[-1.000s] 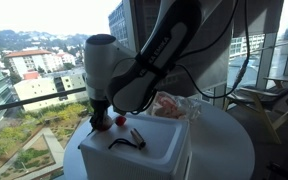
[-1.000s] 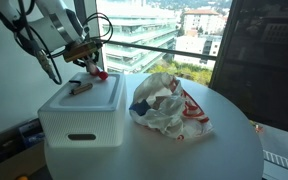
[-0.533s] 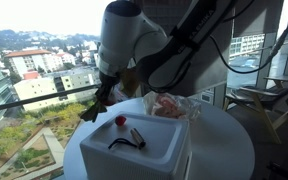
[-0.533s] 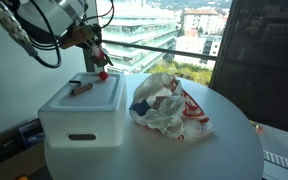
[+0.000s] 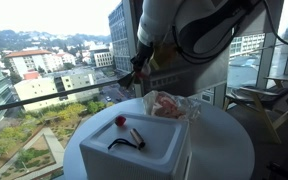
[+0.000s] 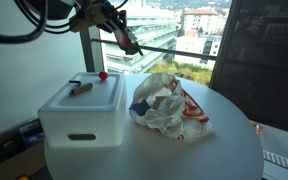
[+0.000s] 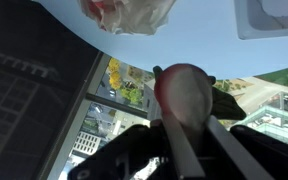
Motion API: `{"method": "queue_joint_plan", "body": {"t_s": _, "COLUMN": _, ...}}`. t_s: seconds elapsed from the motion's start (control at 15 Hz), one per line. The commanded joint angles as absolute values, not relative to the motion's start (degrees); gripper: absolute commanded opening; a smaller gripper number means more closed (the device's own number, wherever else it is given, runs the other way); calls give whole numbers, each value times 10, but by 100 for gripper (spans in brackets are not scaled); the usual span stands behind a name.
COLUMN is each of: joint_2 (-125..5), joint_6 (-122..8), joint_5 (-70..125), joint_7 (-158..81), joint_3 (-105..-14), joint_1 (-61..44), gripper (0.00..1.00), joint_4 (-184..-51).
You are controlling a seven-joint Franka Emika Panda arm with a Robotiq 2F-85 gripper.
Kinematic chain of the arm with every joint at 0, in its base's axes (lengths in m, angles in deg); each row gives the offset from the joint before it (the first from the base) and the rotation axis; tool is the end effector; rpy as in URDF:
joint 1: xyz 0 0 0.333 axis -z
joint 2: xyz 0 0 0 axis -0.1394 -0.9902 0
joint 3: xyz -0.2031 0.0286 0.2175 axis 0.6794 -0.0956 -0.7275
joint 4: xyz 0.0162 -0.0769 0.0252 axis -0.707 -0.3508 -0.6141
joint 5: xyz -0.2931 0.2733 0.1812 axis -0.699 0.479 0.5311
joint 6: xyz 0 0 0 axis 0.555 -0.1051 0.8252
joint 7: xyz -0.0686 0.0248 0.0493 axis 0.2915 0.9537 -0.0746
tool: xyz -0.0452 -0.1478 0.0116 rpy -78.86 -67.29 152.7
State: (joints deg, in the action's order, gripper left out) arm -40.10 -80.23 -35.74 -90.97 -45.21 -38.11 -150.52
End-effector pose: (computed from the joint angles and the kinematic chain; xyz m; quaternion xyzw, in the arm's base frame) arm 0.6116 0.1486 0.3862 0.9005 0.0739 0.4068 0.1349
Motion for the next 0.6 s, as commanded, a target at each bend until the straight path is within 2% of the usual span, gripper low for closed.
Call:
{"method": "queue_joint_plan", "body": {"t_s": 0.0, "joint_2": -365, "joint_6": -739, "joint_5": -347, "joint_7": -956, "joint_3": -437, "joint_1": -362, "gripper": 14, "joint_4": -1539}}
{"method": "queue_joint_plan", "body": {"t_s": 0.13, "joint_2": -378, "joint_6": -702, "joint_5": -300, "joint_7": -946, "joint_3": -427, "joint_1": -354, "gripper": 14, "joint_4": -1536}}
{"method": "queue_joint_plan", "body": {"t_s": 0.2, "joint_2": -391, "joint_6": -687, "joint_5": -267, "joint_7": -939, "joint_3": -516, "joint_1": -256, "gripper": 14, "joint_4": -1530}}
{"method": "queue_joint_plan", "body": {"t_s": 0.53, "joint_2": -447, "joint_6": -604, "joint_5": -143, "joint_7": -929, "joint_3": -583, "joint_1": -170, "gripper": 14, "joint_4": -1493}}
